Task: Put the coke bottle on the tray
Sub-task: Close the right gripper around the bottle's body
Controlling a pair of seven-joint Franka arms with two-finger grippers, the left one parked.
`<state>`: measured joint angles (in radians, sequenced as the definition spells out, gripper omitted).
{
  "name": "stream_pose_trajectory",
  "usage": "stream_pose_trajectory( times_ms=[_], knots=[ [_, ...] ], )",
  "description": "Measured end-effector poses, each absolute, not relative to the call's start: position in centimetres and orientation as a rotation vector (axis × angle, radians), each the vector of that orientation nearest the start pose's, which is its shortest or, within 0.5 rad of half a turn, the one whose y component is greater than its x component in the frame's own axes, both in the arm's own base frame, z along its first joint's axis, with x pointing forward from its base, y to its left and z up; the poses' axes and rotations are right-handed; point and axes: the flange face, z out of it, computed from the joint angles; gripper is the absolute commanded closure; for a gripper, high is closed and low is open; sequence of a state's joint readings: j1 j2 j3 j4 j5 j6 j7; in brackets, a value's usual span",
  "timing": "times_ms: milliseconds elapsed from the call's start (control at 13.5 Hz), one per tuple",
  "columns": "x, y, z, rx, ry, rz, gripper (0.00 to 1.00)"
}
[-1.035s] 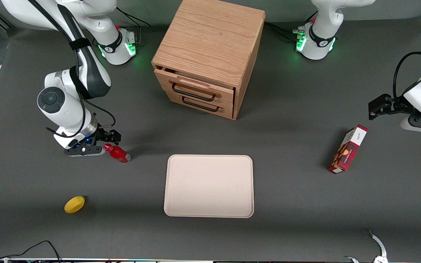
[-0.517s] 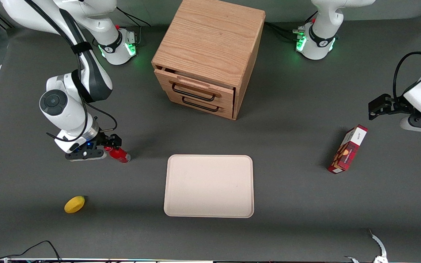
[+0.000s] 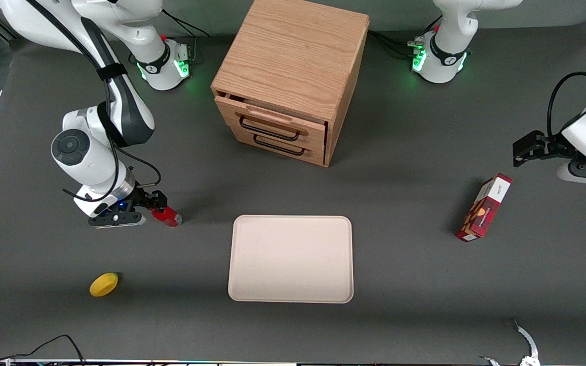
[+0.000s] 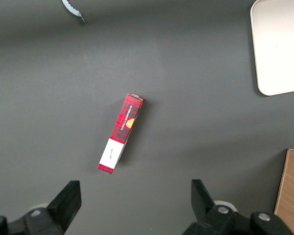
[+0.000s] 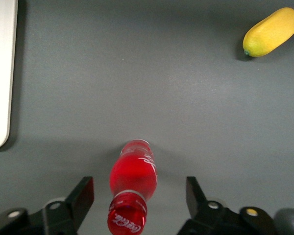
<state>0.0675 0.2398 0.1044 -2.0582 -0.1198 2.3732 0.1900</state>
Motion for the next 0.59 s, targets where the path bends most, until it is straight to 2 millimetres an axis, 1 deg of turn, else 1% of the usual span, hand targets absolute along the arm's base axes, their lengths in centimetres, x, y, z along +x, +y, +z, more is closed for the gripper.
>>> stream_pose_trajectory(
  times_ms=[370,591],
  knots=[
    [58.54,10.29,32.91,-3.148,-0.056,-0.134,0.30],
    [58.52,10.28,32.75,-3.147,-0.054,-0.129,0.30]
  ],
)
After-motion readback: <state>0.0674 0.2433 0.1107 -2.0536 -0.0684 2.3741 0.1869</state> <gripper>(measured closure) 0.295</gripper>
